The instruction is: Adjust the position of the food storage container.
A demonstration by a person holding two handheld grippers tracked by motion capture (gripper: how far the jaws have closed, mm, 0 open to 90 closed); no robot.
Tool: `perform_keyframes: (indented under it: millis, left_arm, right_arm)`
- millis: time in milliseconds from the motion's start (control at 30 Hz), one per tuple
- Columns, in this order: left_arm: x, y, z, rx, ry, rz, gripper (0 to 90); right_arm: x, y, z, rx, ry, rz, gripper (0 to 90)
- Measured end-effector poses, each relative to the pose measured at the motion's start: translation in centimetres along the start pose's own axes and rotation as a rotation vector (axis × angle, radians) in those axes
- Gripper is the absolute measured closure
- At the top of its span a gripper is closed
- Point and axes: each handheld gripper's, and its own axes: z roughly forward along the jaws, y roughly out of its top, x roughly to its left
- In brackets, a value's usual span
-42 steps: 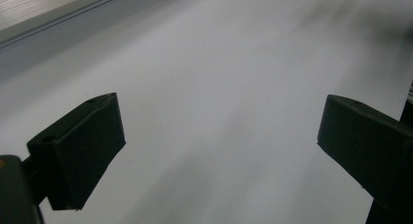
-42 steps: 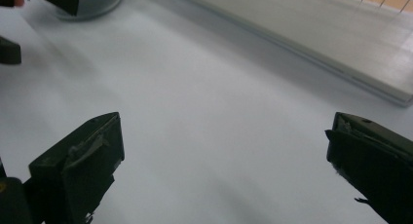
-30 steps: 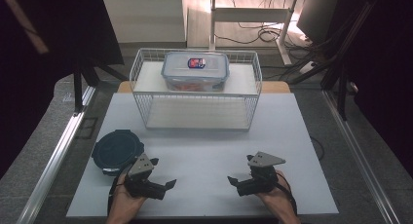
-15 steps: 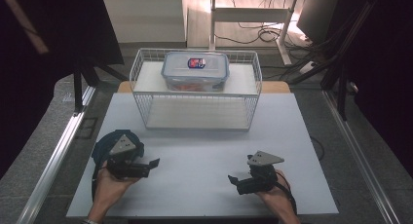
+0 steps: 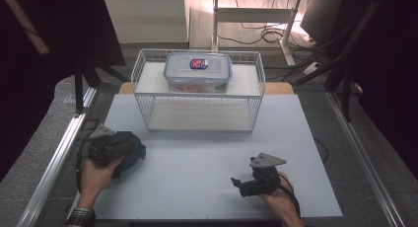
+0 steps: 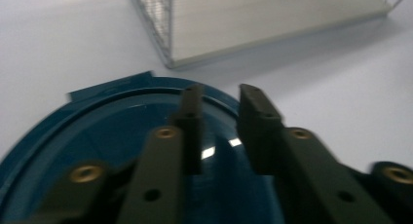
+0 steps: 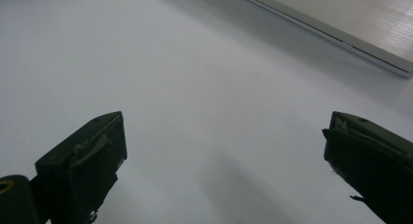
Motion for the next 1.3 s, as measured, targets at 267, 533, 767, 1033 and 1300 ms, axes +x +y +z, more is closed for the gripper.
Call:
perform_keyframes:
  millis: [267, 533, 767, 1033, 1300]
  left_arm:
    - [3.4, -0.3, -0.9, -0.016, 0.088, -0.068, 89.9]
    - [6.2, -1.8, -1.6, -0.063, 0.186, -0.139, 89.9]
    - [7.6, -2.7, -1.5, -0.026, 0.209, -0.161, 90.0]
    - [6.5, -2.8, -1.5, -0.020, 0.244, -0.157, 90.0]
    - [3.5, -2.7, -0.4, 0.014, 0.173, -0.113, 90.0]
  right_arm:
    - [0.0, -0.1, 0.2, 0.009, -0.003, -0.010, 2.2]
    - [-0.1, -0.1, 0.2, 0.019, -0.007, -0.016, 2.6]
    - [0.1, -0.2, 0.4, 0.030, -0.002, -0.023, 2.8]
    - [0.2, -0.2, 0.7, 0.042, 0.004, -0.025, 3.0]
    - [0.3, -0.3, 0.9, 0.055, 0.006, -0.031, 3.0]
